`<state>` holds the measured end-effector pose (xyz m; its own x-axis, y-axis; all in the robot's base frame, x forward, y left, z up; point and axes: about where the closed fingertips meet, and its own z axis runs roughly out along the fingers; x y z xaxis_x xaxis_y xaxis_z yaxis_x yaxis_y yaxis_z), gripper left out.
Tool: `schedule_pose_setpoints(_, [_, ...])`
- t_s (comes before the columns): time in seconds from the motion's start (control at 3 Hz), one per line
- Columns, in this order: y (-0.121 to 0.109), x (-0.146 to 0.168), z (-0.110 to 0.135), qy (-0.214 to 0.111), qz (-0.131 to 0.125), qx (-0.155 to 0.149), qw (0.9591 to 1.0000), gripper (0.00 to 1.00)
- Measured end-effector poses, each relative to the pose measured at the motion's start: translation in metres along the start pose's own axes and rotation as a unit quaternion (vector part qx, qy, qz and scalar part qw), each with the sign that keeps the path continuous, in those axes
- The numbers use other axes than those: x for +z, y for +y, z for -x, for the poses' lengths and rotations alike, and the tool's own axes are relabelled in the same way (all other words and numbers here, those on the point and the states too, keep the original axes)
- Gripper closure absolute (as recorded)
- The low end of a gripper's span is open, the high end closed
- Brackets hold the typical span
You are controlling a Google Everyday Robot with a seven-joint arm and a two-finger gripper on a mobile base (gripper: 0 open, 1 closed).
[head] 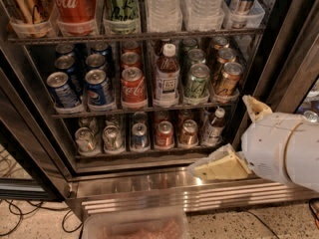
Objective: Pick water bottle from top shelf of fridge
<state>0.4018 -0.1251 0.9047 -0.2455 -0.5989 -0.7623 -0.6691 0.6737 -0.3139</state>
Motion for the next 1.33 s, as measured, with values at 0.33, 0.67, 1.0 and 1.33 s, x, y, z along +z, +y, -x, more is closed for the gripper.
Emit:
schedule_pose_setpoints(0.33, [0.0, 0.0, 0.0, 0.0, 0.0, 0.0, 1.0, 0.0])
schedule_pose_setpoints(0.67, [-0.009, 0.003, 0.001, -0.02, -0.025, 0.008, 0.9994, 0.0])
schedule_pose_setpoints(1.0, [-0.028, 0.014, 0.003, -0.047, -0.081, 0.012, 0.9955, 0.0])
schedule_pose_setpoints(1.33, [-0.068, 0.015, 0.024, -0.08, -0.151, 0.02, 0.9851, 0.0])
